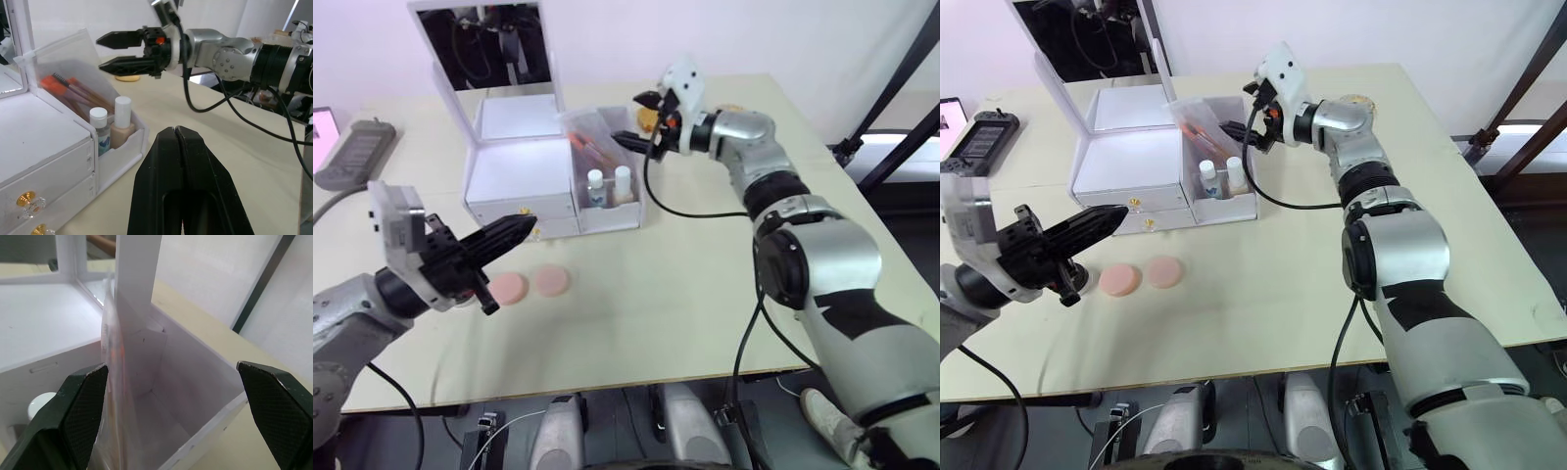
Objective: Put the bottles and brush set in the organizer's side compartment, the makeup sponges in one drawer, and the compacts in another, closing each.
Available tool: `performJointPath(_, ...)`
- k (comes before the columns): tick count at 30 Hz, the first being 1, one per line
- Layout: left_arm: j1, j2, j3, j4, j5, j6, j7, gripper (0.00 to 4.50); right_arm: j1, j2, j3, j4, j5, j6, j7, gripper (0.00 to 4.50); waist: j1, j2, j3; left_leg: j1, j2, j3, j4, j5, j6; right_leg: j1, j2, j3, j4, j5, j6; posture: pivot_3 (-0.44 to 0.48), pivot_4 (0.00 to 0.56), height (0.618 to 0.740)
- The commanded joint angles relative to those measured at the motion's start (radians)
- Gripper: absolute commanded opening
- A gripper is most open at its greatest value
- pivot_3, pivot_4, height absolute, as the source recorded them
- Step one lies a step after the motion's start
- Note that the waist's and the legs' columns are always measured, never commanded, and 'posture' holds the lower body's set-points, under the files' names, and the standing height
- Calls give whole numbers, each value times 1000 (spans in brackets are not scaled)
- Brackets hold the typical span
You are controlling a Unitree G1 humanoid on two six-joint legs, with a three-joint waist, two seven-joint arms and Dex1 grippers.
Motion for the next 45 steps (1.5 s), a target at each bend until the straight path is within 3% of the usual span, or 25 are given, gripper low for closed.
performJointPath(1, -9, 15, 13, -1, 7, -21, -16, 0, -39, -29, -36, -95, 91, 53, 215, 4444, 0, 0, 0, 0, 0, 0, 0, 0, 0, 0, 0, 0, 0, 0, 0, 0, 150, 740)
performJointPath(5, -15, 24, 18, 24, 22, -25, -38, 0, 13, -27, 5, -271, 137, 152, 343, 4444, 0, 0, 0, 1, 1, 0, 0, 0, 0, 0, 1, 0, 1, 0, 0, 0, 150, 740)
performJointPath(8, -27, 27, 13, 44, 50, -37, -47, 0, 90, 3, 83, -458, 90, 189, 252, 3637, 1, 0, 0, 2, 1, 0, 0, 0, 0, 0, 1, 1, 1, 0, 0, 0, 150, 740)
performJointPath(12, -53, 22, -1, 68, 94, -50, -53, 0, 177, 34, 199, -633, -3, 217, 105, 1579, 2, 0, 0, 2, 1, 0, 0, 0, 0, 0, 2, 1, 1, 1, -1, 0, 150, 740)
performJointPath(15, -68, 17, -15, 79, 128, -60, -55, 0, 191, 40, 261, -634, -74, 186, -11, 70, 2, 0, 0, 2, 1, 0, 0, 0, 0, -1, 2, 2, 1, 1, -1, 0, 150, 740)
performJointPath(34, -64, 2, -22, 83, 182, -62, -75, 0, 2, 58, 392, -101, -264, -21, -364, 26, 0, 0, 0, 1, 1, 0, -1, 0, 0, -1, 2, 2, 1, 1, -1, 0, 150, 740)
performJointPath(39, -66, 0, -22, 82, 186, -60, -76, 0, -23, 66, 380, -69, -261, -20, -382, 26, 1, 0, 0, 1, 1, 0, -1, 0, 0, -1, 2, 3, 1, 1, -1, 0, 150, 740)
performJointPath(45, -55, -2, -17, 79, 189, -62, -77, 0, -44, 55, 316, -91, -189, -21, -287, 26, 1, 0, 0, 1, 1, 0, -1, 0, 0, -1, 2, 3, 1, 1, -1, 0, 150, 740)
